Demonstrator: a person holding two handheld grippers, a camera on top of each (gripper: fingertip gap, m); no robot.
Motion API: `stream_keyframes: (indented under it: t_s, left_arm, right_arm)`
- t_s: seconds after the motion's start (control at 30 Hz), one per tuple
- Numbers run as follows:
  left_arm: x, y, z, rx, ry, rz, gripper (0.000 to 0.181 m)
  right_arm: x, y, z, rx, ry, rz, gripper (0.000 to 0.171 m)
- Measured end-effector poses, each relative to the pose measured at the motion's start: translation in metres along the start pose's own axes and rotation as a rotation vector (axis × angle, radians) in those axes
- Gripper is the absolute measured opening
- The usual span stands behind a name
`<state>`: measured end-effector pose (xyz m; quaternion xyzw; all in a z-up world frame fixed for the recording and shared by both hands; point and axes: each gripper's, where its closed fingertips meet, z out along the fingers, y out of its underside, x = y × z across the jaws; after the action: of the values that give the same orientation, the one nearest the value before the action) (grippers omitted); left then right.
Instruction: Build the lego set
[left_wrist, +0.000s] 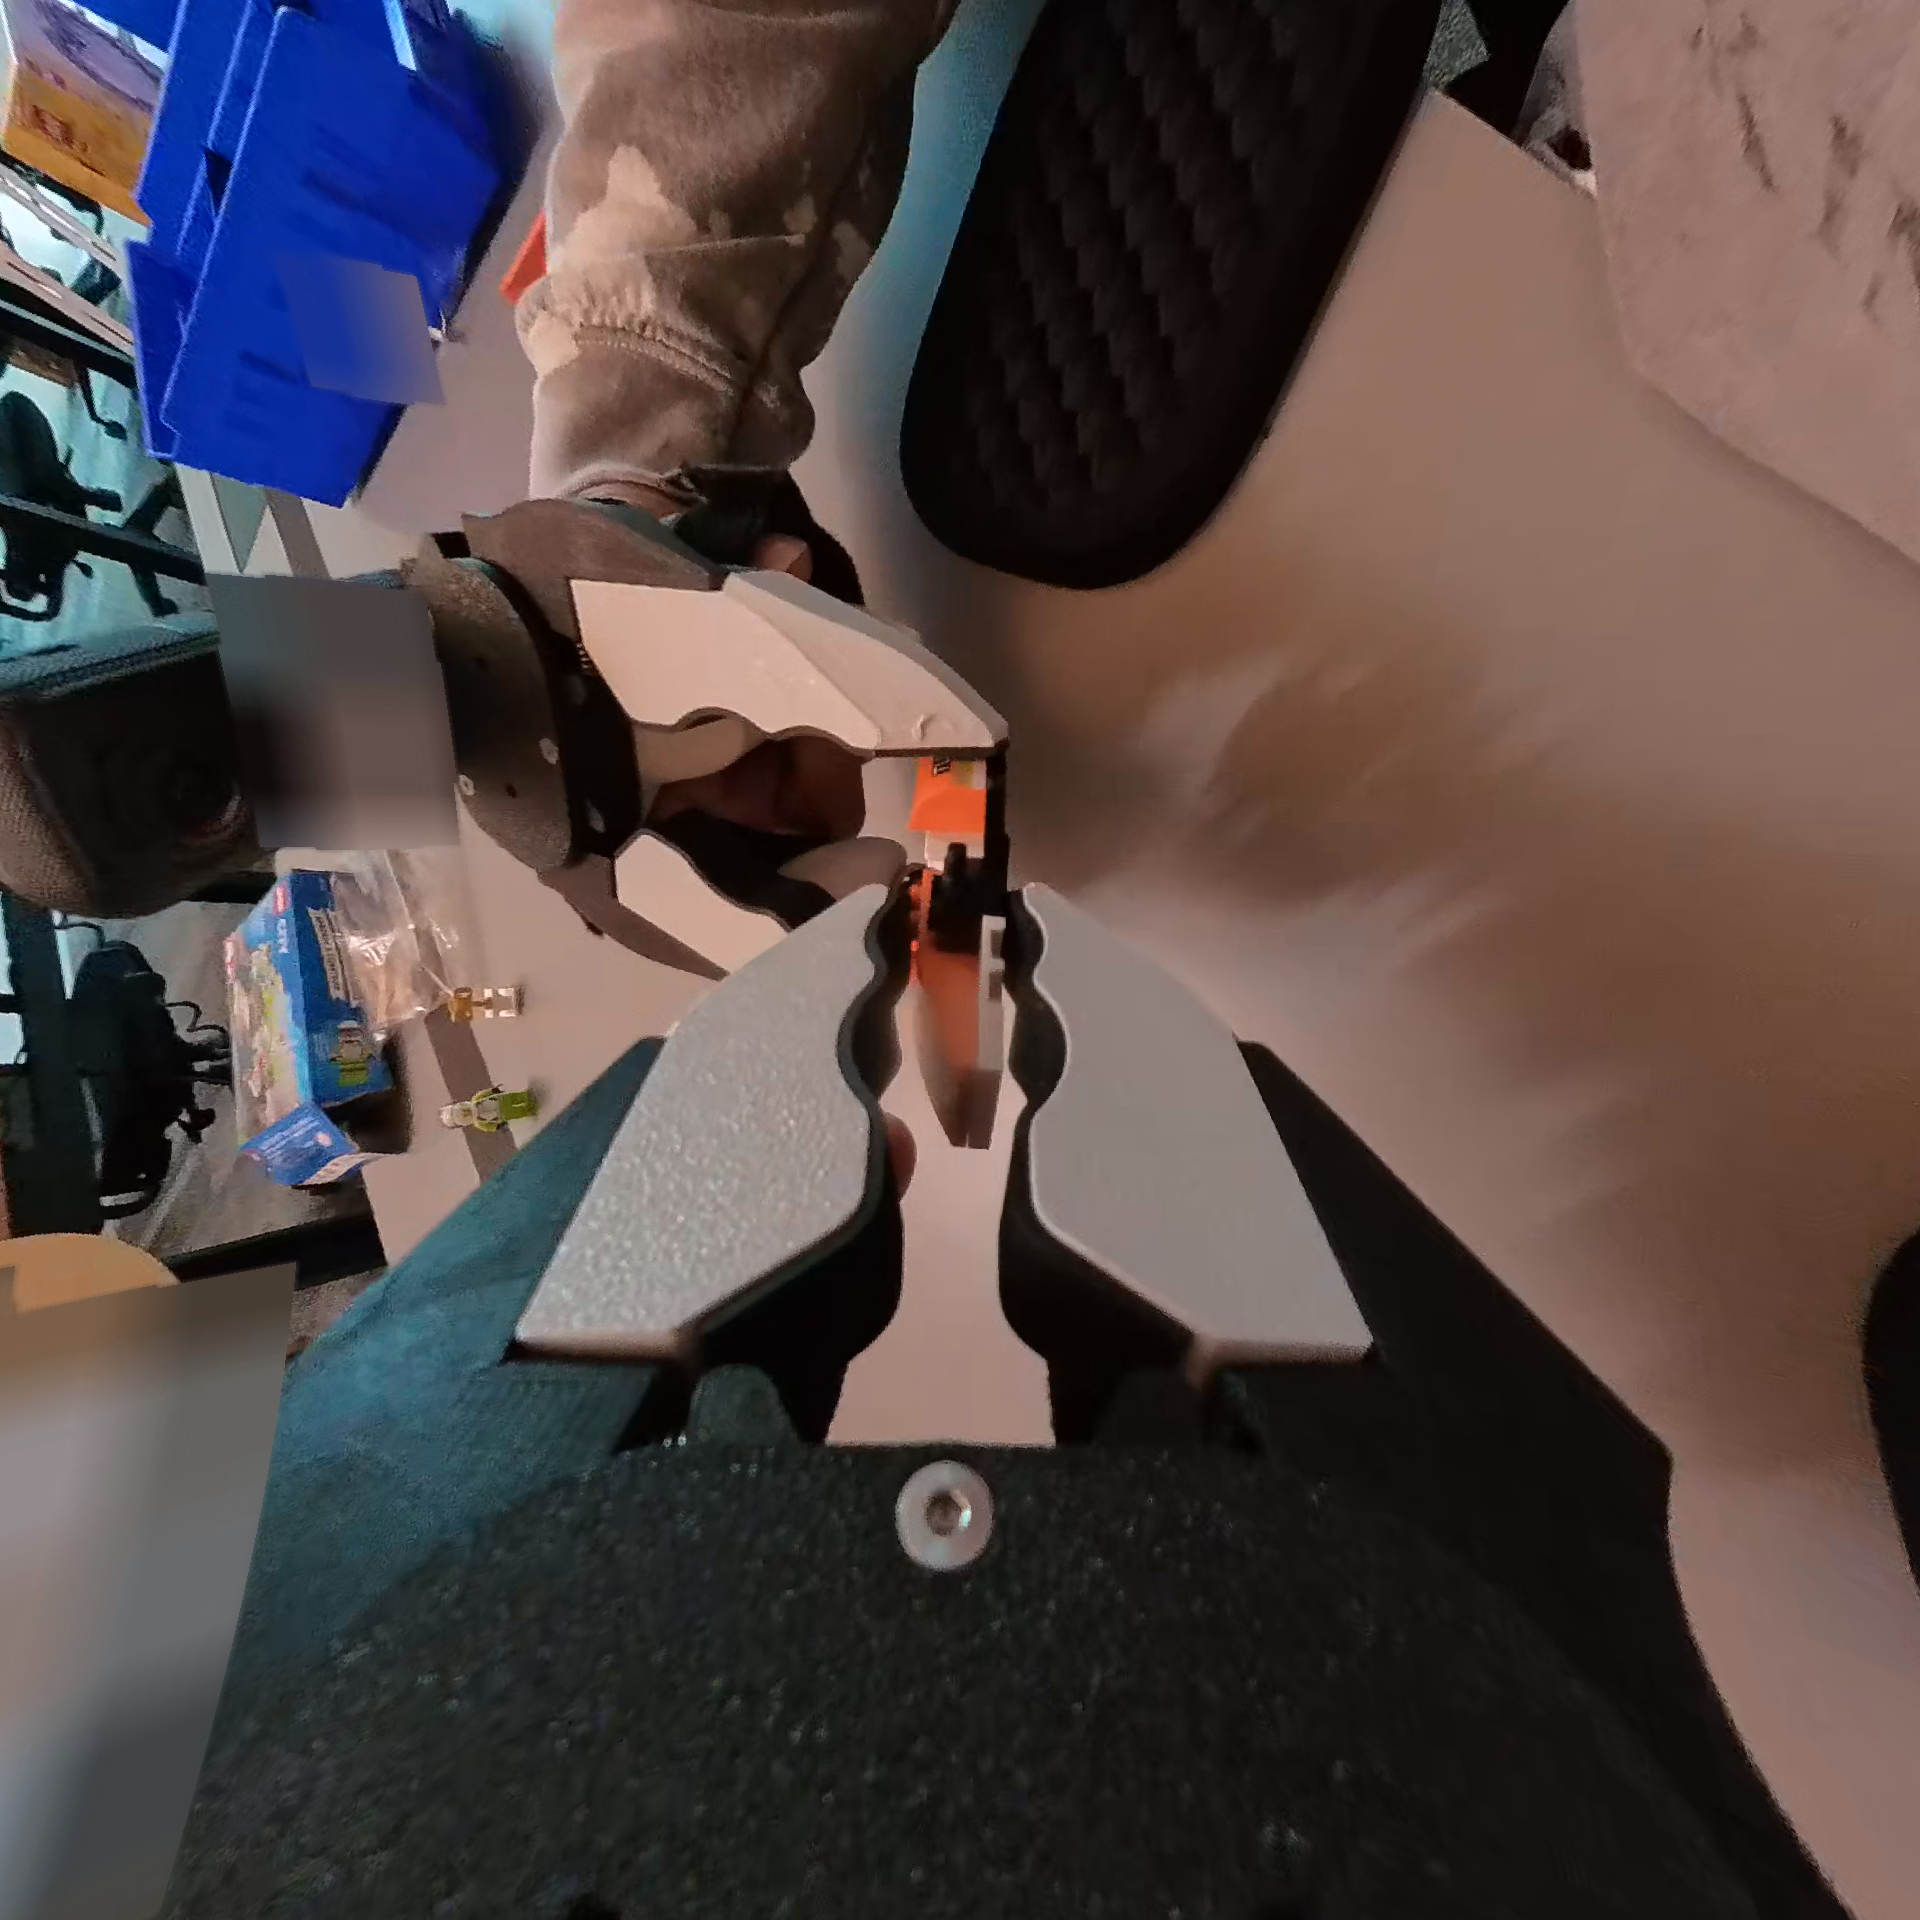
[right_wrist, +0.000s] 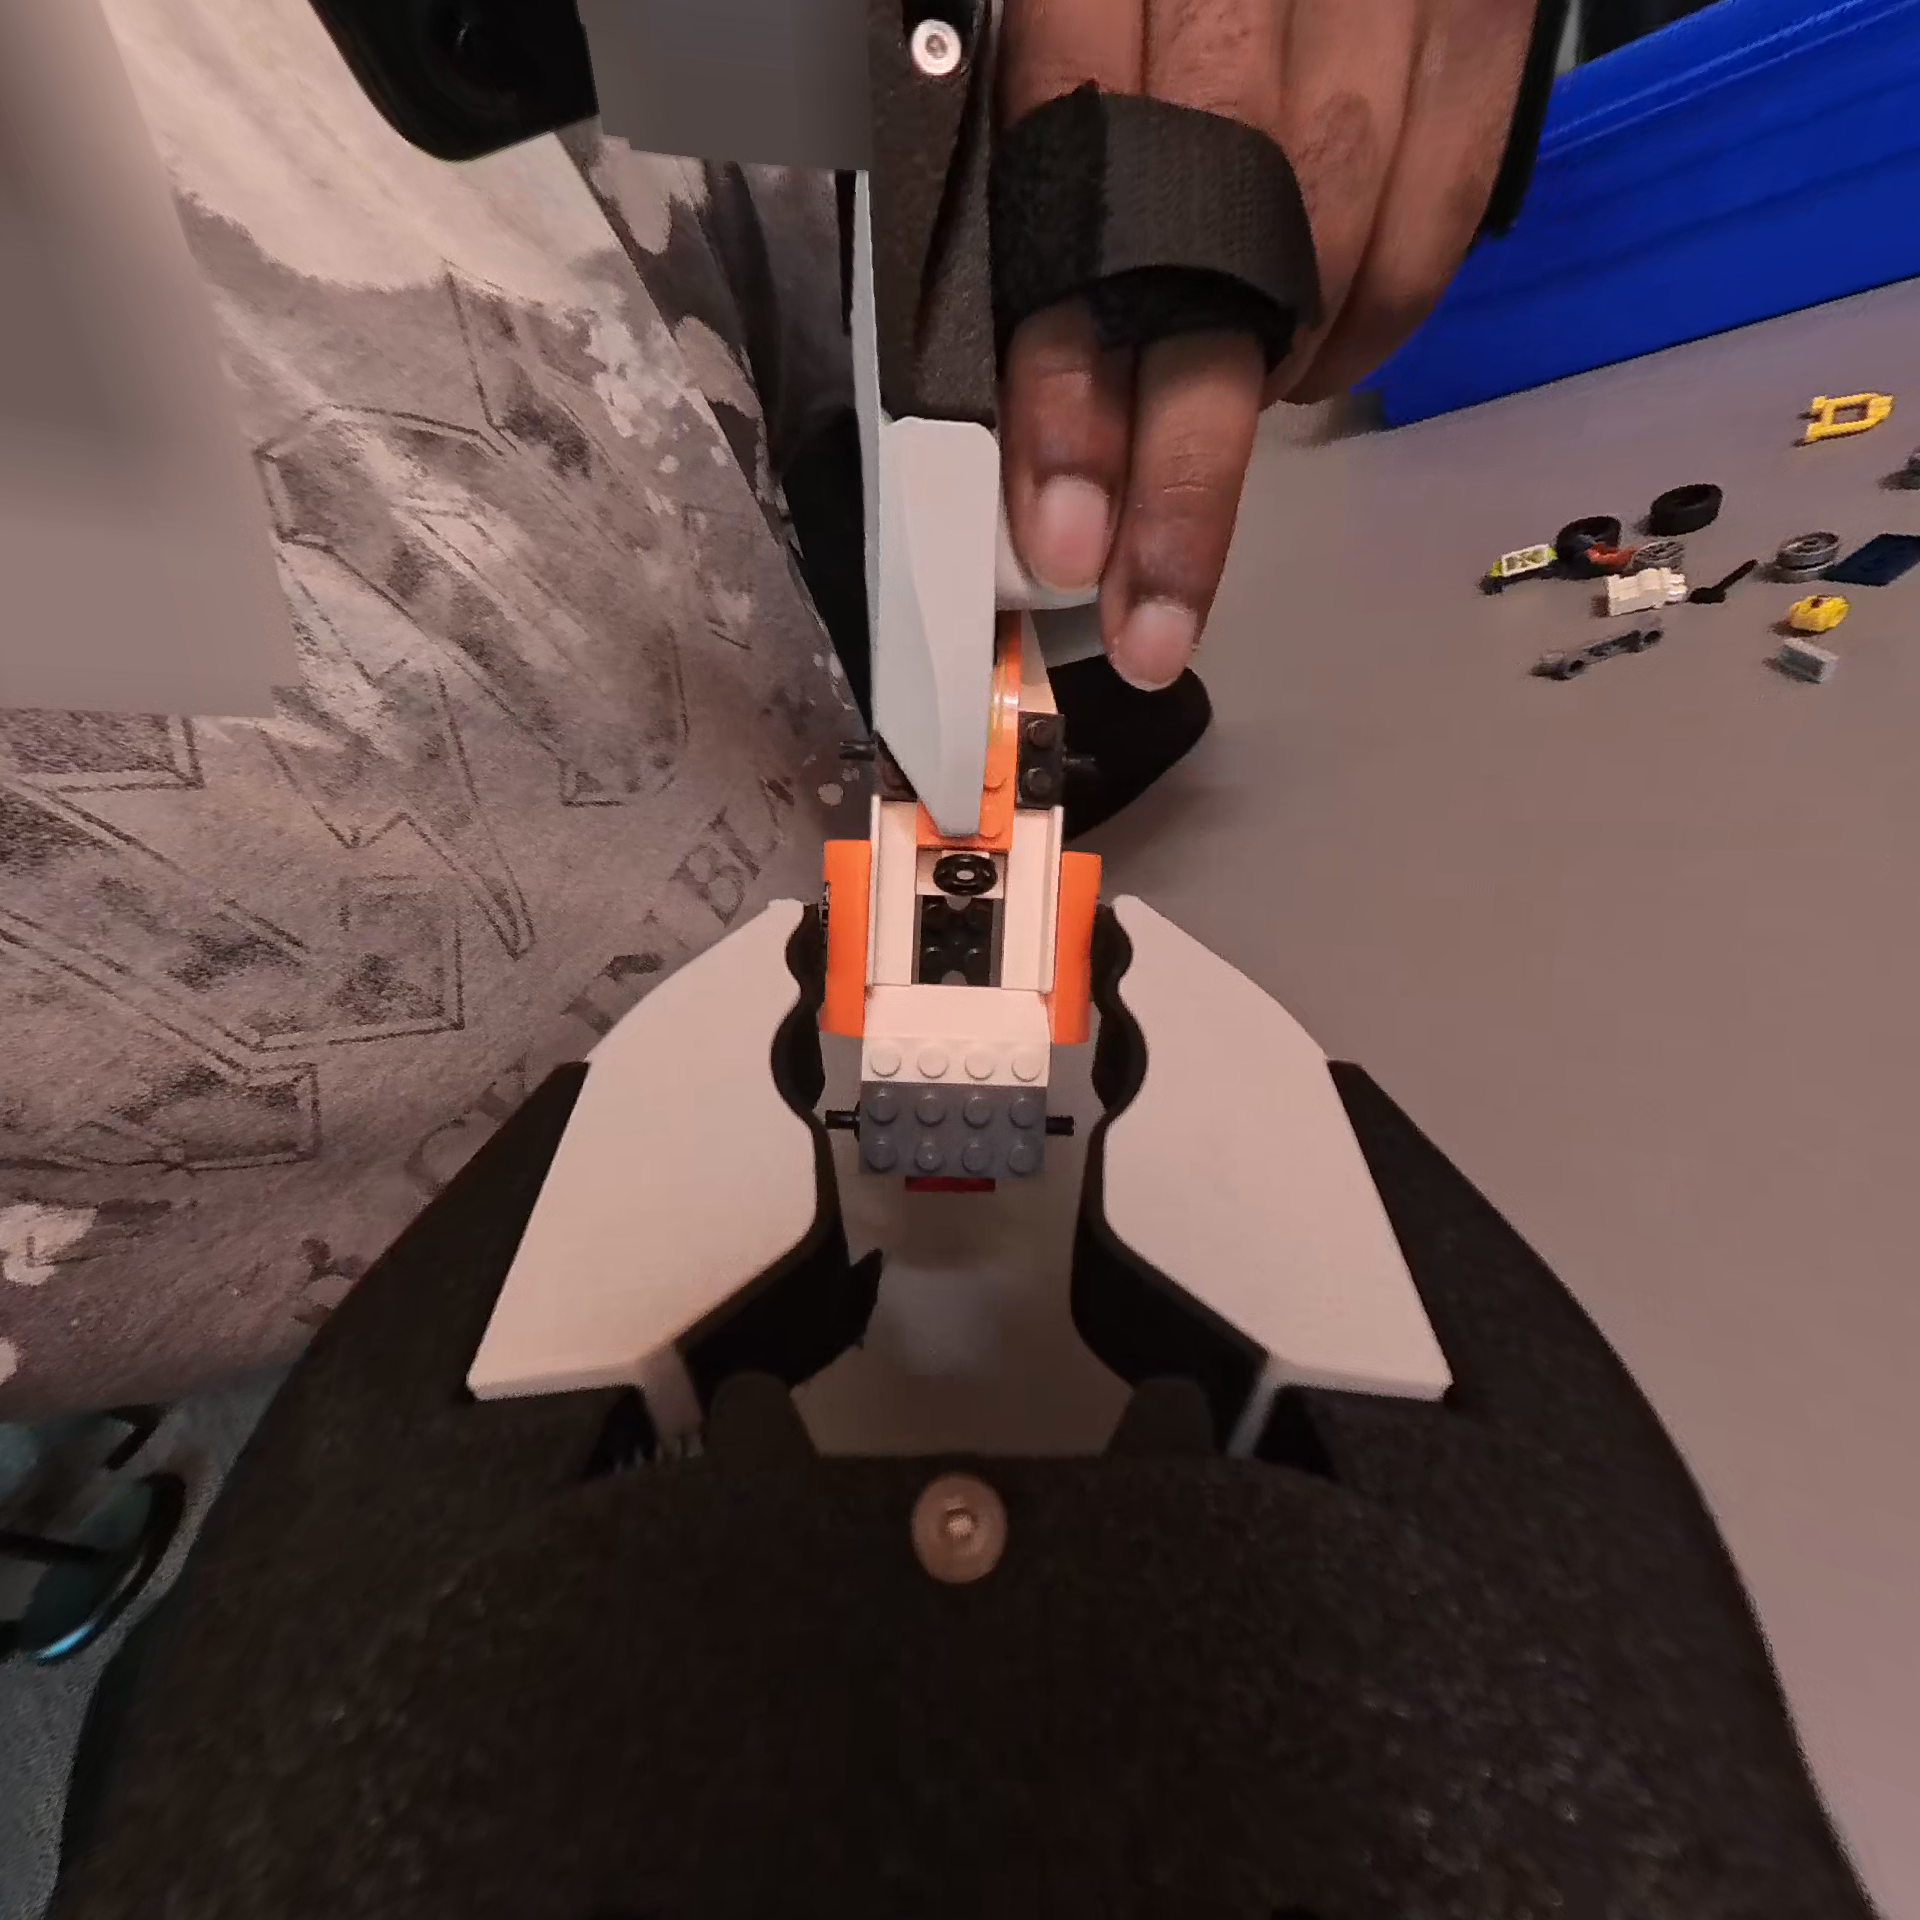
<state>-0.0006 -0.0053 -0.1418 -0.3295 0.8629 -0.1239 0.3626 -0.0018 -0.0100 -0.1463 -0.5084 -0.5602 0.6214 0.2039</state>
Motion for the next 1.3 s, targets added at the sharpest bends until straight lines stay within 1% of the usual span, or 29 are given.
stream_keyframes:
  t_s: [0.07, 0.2, 0.27, 0.33, 0.37, 0.4, 0.47, 0.57, 0.73, 0.83, 0.87, 0.9, 0.97, 1.0, 1.03, 1.07, 1.13, 1.2, 1.3]
  left_arm:
    - [-0.002, -0.002, -0.002, 0.005, -0.006, -0.018, 0.018]
    - [-0.005, -0.005, -0.003, 0.024, -0.001, -0.123, 0.017]
    - [-0.008, -0.005, -0.003, 0.047, -0.037, -0.144, 0.019]
    - [-0.008, -0.004, -0.002, 0.043, -0.044, -0.18, 0.03]
    - [-0.009, -0.004, -0.002, 0.04, -0.06, -0.183, 0.032]
    - [-0.009, -0.004, -0.001, 0.039, -0.073, -0.179, 0.032]
    - [-0.012, -0.006, -0.003, 0.052, -0.102, -0.172, 0.02]
    - [-0.015, -0.007, -0.006, 0.054, -0.107, -0.177, 0.018]
    - [-0.012, -0.007, -0.007, 0.001, -0.096, -0.138, 0.017]
    - [-0.011, -0.008, -0.008, -0.011, -0.078, -0.135, 0.017]
    - [-0.008, -0.007, -0.007, -0.015, -0.051, -0.143, 0.017]
    - [-0.007, -0.005, -0.006, -0.024, -0.037, -0.148, 0.017]
    - [-0.005, -0.006, -0.004, -0.007, -0.031, -0.149, 0.017]
    - [-0.001, -0.009, -0.002, 0.01, -0.019, -0.145, 0.017]
    - [0.004, -0.007, 0.001, -0.005, 0.005, -0.144, 0.017]
    - [0.006, -0.005, 0.005, -0.006, 0.006, -0.142, 0.017]
    - [0.005, -0.001, 0.005, 0.018, 0.011, -0.197, 0.017]
    - [-0.002, 0.006, 0.003, 0.022, -0.012, -0.263, 0.017]
    - [-0.011, 0.02, 0.001, 0.027, -0.047, -0.391, 0.017]
  right_arm:
    - [-0.002, -0.003, -0.001, 0.033, -0.018, 0.013, 0.05]
    - [-0.003, -0.007, -0.003, 0.092, -0.058, 0.053, 0.05]
    - [-0.003, -0.009, -0.005, 0.12, -0.074, 0.073, 0.05]
    - [-0.003, -0.011, -0.008, 0.139, -0.088, 0.095, 0.05]
    - [-0.003, -0.011, -0.009, 0.144, -0.096, 0.102, 0.05]
    - [-0.003, -0.011, -0.009, 0.145, -0.101, 0.108, 0.05]
    - [-0.003, -0.012, -0.009, 0.142, -0.109, 0.114, 0.05]
    - [-0.003, -0.016, -0.009, 0.151, -0.117, 0.112, 0.05]
    - [-0.004, -0.016, -0.007, 0.127, -0.119, 0.097, 0.05]
    - [-0.005, -0.019, -0.009, 0.145, -0.119, 0.092, 0.049]
    - [-0.006, -0.02, -0.009, 0.148, -0.121, 0.084, 0.047]
    - [-0.007, -0.022, -0.01, 0.158, -0.125, 0.077, 0.041]
    - [-0.008, -0.027, -0.011, 0.173, -0.126, 0.081, 0.022]
    - [-0.006, -0.022, -0.01, 0.135, -0.113, 0.084, 0.026]
    - [-0.004, -0.016, -0.008, 0.087, -0.089, 0.077, 0.037]
    - [-0.004, -0.012, -0.007, 0.065, -0.07, 0.057, 0.037]
    - [-0.003, -0.01, -0.009, 0.071, -0.037, 0.043, 0.029]
    - [0.002, -0.01, -0.015, 0.082, 0.043, 0.006, 0.034]
    - [0.016, -0.01, -0.024, 0.043, 0.269, -0.134, 0.041]
